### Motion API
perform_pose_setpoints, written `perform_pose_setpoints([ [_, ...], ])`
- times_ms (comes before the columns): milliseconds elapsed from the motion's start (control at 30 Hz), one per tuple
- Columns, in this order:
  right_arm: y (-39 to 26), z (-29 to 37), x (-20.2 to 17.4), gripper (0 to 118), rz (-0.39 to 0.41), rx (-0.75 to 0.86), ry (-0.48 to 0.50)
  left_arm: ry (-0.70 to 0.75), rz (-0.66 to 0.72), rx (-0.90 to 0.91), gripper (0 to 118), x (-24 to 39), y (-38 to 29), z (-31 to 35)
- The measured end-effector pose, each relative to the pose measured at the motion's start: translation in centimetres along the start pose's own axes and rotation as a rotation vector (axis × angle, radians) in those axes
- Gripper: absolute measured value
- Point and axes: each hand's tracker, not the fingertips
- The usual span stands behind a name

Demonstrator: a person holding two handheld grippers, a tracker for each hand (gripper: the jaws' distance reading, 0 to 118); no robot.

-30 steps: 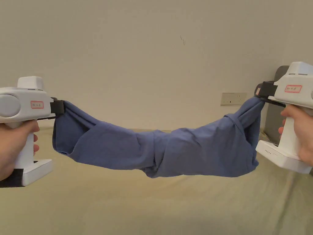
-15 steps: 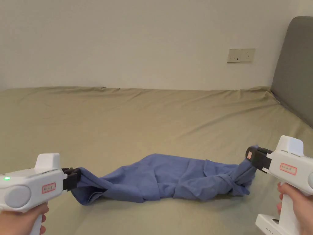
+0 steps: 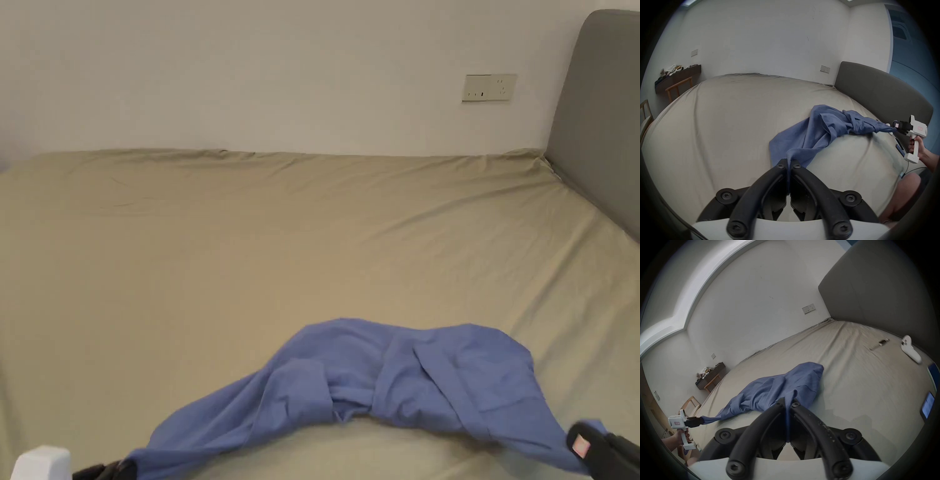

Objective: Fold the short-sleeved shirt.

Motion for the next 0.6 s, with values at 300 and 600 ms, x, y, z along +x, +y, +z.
perform_pose_setpoints([
  [300, -5.6, 5.8, 0.2, 10, 0.025, -0.050, -0.045, 0.064, 0.050, -0.047, 89, 0.5, -6.4, 4.8],
  [600, -0.6, 14.8, -4.1, 118, 0.106, 0.219, -0.108, 0.049, 0.114, 0.231, 118, 2.3, -2.5, 14.2],
])
